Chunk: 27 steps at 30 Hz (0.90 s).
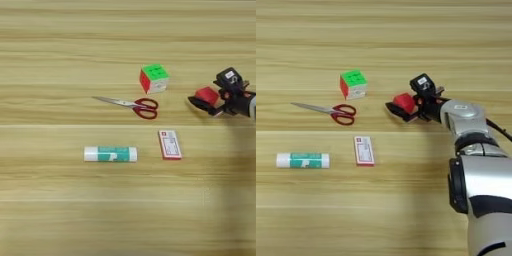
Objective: Move the objects on the table
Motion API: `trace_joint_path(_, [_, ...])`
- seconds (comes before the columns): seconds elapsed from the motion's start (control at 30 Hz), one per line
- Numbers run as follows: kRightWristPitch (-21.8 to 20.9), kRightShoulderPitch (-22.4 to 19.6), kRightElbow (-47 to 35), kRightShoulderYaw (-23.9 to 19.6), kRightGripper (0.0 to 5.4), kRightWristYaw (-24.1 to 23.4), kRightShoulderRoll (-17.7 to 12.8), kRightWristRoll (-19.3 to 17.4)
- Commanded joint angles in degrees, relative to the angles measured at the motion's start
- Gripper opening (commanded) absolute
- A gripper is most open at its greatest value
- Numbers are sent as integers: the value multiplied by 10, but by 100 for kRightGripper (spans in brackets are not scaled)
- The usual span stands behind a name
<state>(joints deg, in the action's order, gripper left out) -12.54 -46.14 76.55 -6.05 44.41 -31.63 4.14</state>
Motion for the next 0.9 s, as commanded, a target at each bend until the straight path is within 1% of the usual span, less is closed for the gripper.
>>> trace_joint_path(0.03, [-8, -23, -16, -12, 538, -15, -20, -9])
trace_joint_path(0.13, [-8, -19, -14, -17, 538, -16, -18, -11])
trace_joint_path(0.3, [-26, -10, -12, -34, 538, -22, -11, -21])
trace_joint_path(0.4, [-31, -3, -11, -35, 538, -24, -7, -20])
trace_joint_path(0.77, [-29, -2, -7, -40, 538, -47, 6, -17])
trace_joint_path(0.8, [-27, -2, -7, -41, 523, -49, 6, -18])
trace_joint_path(0.87, [-26, -1, -6, -42, 512, -54, 8, -18])
trace_joint_path(0.9, [-26, -1, -6, -42, 496, -57, 8, -18])
